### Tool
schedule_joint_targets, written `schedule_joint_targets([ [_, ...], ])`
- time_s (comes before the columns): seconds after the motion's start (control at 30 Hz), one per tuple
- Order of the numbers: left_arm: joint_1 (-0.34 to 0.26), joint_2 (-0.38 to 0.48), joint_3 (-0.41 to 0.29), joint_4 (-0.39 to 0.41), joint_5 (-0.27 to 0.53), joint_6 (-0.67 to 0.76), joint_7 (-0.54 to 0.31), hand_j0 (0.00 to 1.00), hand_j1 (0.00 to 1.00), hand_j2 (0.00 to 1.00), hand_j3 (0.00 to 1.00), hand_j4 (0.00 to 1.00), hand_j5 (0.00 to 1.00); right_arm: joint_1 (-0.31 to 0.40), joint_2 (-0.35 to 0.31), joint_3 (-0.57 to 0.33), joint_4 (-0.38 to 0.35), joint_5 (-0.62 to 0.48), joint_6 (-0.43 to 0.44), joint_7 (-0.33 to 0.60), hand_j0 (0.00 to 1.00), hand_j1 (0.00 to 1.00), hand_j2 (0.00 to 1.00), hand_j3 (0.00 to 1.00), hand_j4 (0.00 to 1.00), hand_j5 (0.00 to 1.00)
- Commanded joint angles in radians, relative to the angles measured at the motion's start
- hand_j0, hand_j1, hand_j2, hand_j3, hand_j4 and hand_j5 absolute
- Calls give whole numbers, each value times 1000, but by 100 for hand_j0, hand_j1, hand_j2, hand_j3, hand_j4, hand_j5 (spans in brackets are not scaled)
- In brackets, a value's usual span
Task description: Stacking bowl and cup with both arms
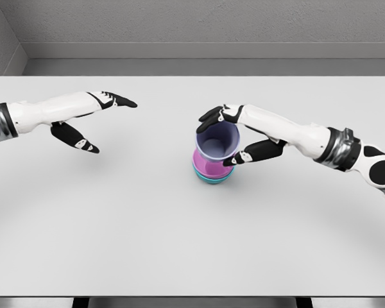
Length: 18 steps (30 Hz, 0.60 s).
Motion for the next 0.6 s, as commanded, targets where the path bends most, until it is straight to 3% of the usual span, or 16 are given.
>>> schedule_joint_targets([
  [0.0, 0, 1, 1, 0, 7, 1, 0, 100, 100, 100, 100, 100, 100, 0, 1, -1, -1, -6, 1, 4, 73, 73, 73, 73, 73, 73],
  [0.17, 0, 1, -1, 0, 5, 1, 0, 100, 100, 100, 100, 100, 100, -5, 1, -3, -1, 3, 1, 5, 87, 87, 87, 87, 87, 87],
  [0.57, 11, 0, 1, 0, 5, 1, 0, 100, 100, 100, 100, 100, 100, 3, 1, -8, 1, 11, 1, 24, 98, 98, 98, 98, 98, 98],
])
